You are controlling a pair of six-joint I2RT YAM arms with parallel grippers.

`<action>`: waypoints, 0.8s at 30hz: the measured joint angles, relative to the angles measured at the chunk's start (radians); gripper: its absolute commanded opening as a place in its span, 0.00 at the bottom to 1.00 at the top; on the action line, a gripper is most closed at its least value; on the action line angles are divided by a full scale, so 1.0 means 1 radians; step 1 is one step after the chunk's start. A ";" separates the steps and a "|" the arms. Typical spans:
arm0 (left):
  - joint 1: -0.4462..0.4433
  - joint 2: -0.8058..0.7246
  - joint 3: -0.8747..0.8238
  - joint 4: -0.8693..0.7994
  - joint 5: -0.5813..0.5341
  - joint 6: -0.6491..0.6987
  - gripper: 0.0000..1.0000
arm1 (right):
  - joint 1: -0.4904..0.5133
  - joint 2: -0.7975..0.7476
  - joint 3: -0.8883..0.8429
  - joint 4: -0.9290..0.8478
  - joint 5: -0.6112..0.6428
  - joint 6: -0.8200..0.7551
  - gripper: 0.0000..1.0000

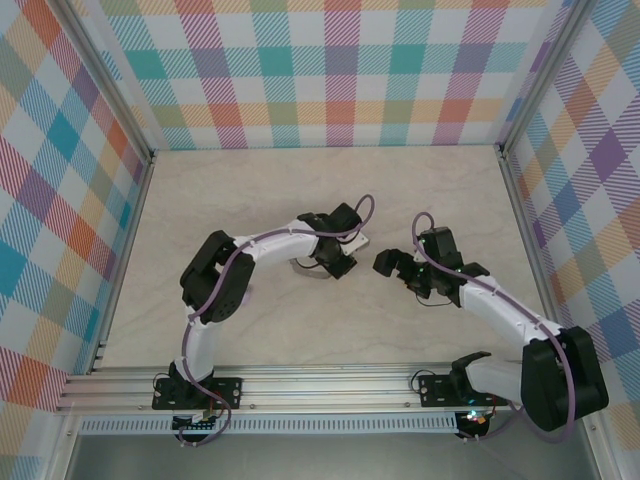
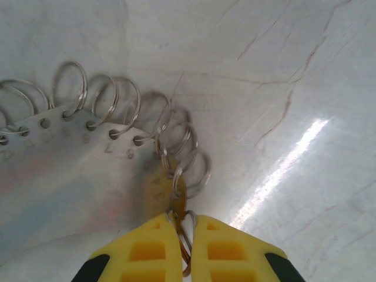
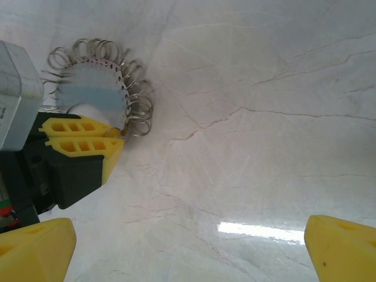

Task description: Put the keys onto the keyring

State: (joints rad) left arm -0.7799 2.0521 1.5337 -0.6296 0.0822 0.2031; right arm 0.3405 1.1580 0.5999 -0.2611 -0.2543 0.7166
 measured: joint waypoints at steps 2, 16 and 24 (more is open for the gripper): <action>0.004 -0.023 0.033 -0.030 0.013 0.000 0.00 | 0.000 -0.023 0.000 -0.003 -0.014 -0.001 1.00; 0.011 -0.080 0.191 -0.111 0.045 -0.124 0.00 | -0.002 -0.040 -0.005 -0.011 -0.040 -0.023 1.00; -0.018 0.022 0.189 -0.112 0.044 -0.163 0.00 | -0.013 -0.039 -0.024 -0.030 0.000 -0.015 1.00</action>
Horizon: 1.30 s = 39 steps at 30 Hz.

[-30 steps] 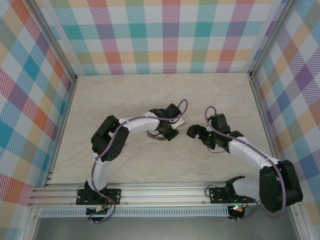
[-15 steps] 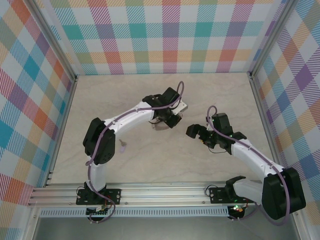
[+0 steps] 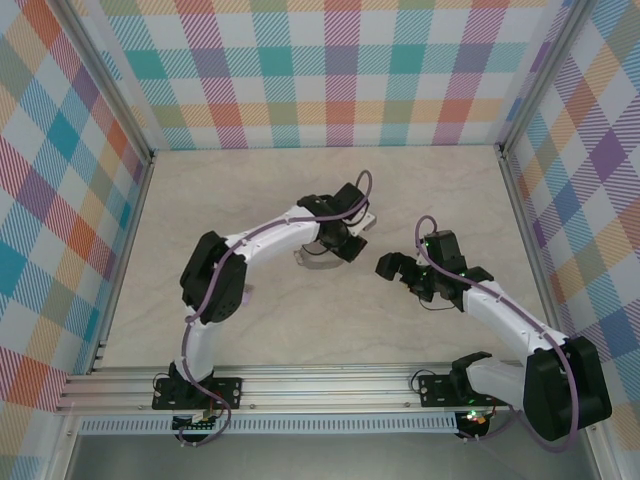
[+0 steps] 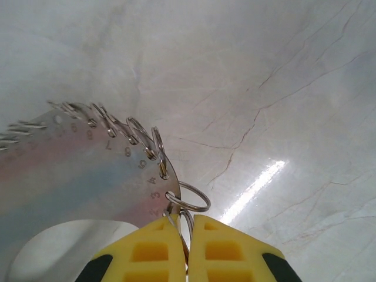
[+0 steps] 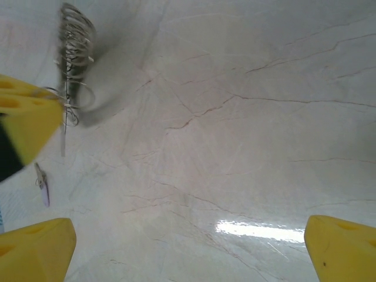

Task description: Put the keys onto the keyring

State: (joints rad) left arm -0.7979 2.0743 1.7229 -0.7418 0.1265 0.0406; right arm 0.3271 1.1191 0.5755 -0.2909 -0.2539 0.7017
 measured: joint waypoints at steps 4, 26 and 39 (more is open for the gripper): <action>-0.031 0.075 -0.004 0.004 -0.005 -0.019 0.00 | -0.002 0.013 0.000 -0.004 0.019 0.016 1.00; 0.029 -0.032 -0.146 0.099 -0.003 -0.135 0.66 | -0.020 0.166 0.035 0.018 0.018 0.107 0.97; 0.157 -0.114 -0.253 0.153 0.016 -0.183 0.67 | 0.024 0.373 0.081 0.237 -0.160 0.179 0.56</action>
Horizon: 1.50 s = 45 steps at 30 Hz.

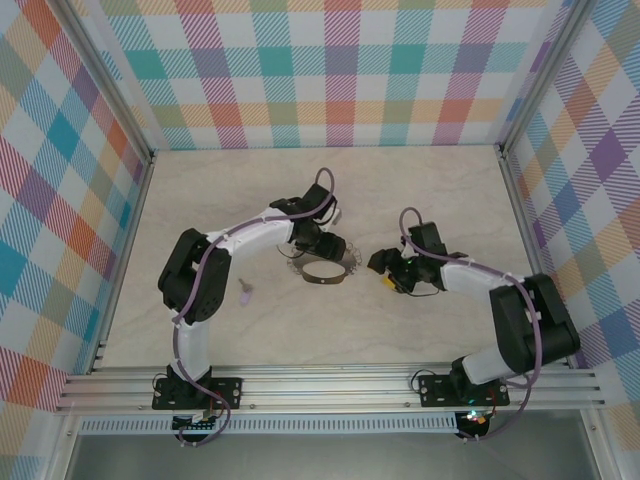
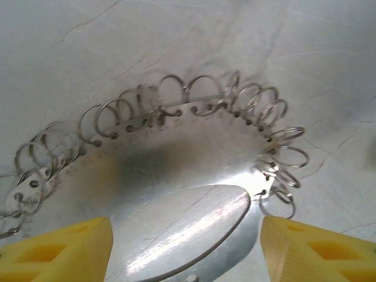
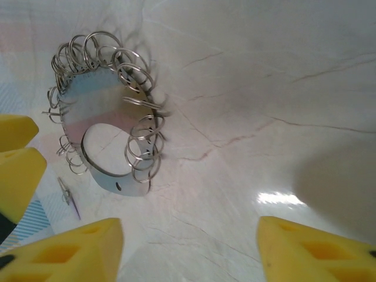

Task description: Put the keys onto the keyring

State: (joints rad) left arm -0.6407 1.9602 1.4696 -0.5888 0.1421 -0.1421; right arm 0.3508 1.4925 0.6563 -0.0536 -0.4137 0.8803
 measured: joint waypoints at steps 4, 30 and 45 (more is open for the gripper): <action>0.018 -0.009 -0.042 0.023 0.008 -0.014 0.67 | 0.029 0.099 0.069 0.038 -0.018 0.013 0.54; -0.008 -0.127 -0.300 0.178 0.078 -0.187 0.69 | 0.050 0.516 0.563 0.066 -0.115 0.048 0.49; -0.011 -0.043 0.056 0.027 0.014 0.099 0.56 | -0.073 0.201 0.356 -0.011 -0.047 -0.007 0.82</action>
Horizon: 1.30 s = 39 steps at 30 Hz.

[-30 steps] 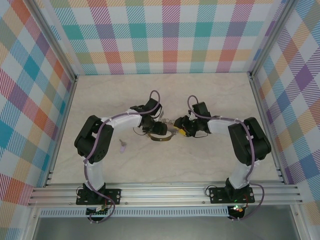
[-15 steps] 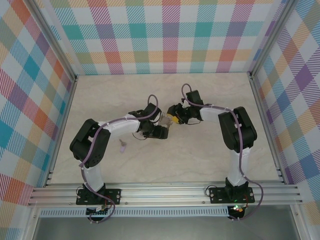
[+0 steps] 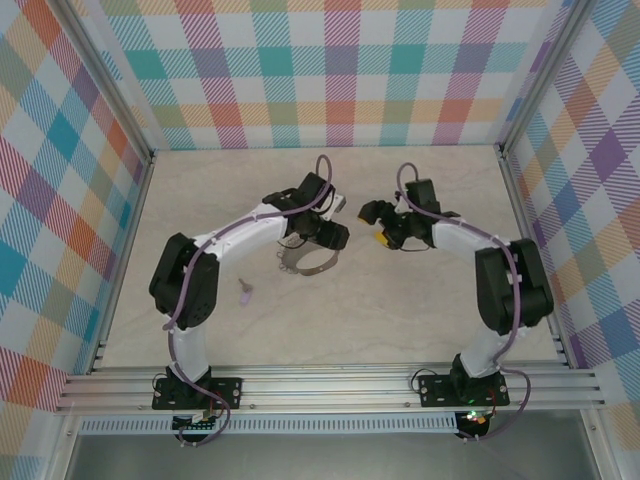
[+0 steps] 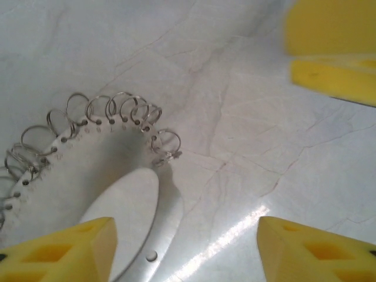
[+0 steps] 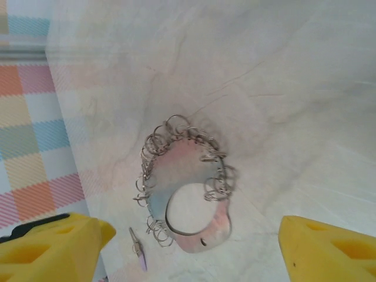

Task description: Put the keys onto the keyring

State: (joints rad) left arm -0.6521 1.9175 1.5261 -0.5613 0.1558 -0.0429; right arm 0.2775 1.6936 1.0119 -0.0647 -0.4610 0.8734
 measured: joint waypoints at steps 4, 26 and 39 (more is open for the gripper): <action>0.000 0.070 0.036 -0.056 0.000 0.105 0.48 | -0.008 -0.089 -0.104 -0.016 0.019 -0.017 0.85; 0.003 0.264 0.191 -0.121 0.002 0.250 0.37 | -0.010 -0.277 -0.345 -0.058 0.053 -0.040 0.87; 0.013 0.325 0.270 -0.144 0.011 0.270 0.35 | -0.010 -0.276 -0.345 -0.056 0.053 -0.040 0.87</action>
State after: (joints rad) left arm -0.6395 2.2425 1.7958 -0.7052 0.1669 0.2268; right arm 0.2680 1.4174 0.6666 -0.1211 -0.4084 0.8333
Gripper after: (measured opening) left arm 0.359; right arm 0.869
